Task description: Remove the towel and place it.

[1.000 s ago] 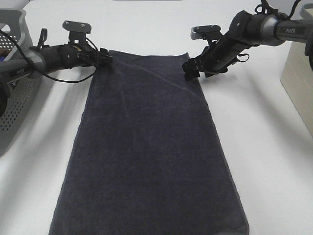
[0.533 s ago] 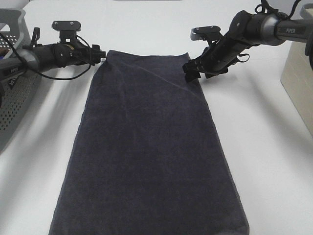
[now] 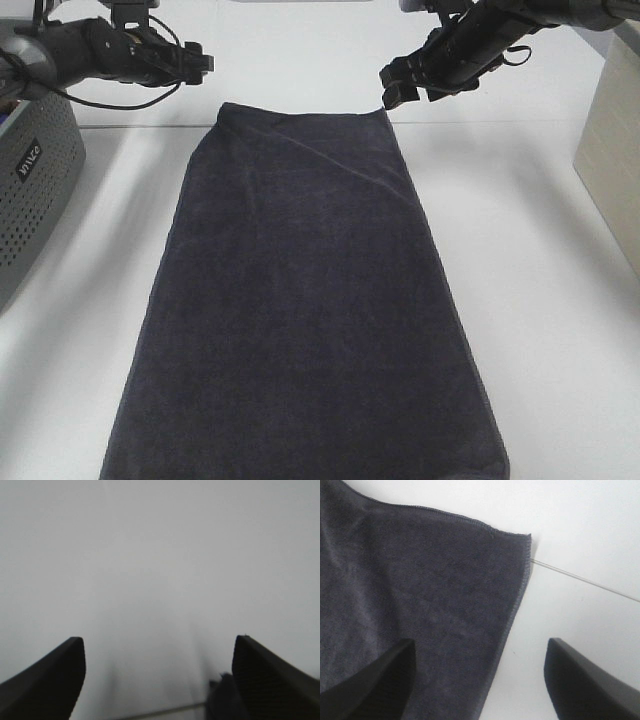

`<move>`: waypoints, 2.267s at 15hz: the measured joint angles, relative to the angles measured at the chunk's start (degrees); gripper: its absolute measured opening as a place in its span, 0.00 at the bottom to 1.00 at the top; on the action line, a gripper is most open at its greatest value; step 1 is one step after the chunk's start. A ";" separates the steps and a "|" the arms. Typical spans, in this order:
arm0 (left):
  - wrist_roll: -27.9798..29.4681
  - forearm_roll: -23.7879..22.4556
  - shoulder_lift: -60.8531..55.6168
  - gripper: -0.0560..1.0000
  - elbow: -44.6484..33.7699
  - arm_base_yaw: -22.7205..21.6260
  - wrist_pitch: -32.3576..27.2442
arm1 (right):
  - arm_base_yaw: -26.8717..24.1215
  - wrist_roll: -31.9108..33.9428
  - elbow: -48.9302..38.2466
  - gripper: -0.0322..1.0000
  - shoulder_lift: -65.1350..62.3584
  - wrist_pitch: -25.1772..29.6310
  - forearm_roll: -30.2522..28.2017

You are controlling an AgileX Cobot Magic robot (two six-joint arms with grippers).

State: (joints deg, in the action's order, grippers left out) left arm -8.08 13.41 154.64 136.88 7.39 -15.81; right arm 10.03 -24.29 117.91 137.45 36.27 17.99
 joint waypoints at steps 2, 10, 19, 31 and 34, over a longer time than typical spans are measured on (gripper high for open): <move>-0.69 0.00 0.11 0.77 0.00 0.23 -7.96 | 0.00 0.00 0.00 0.71 -0.17 2.18 0.00; -4.76 -1.66 7.39 0.77 0.00 2.81 2.52 | 0.00 0.00 0.00 0.71 -0.17 6.42 0.00; -1.15 -6.99 6.02 0.77 0.17 2.86 0.86 | 0.00 0.00 0.00 0.71 -0.17 7.62 0.00; 0.00 -2.75 -14.67 0.77 0.11 2.86 -36.04 | 0.00 8.42 0.00 0.71 -12.55 20.74 -3.67; 2.35 -3.21 -21.54 0.77 0.11 2.64 -43.72 | 0.00 14.95 0.00 0.71 -18.91 30.65 -7.33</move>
State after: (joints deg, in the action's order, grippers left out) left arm -5.73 10.20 133.10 136.99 10.03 -59.53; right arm 10.03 -9.34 117.91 118.54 66.92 10.66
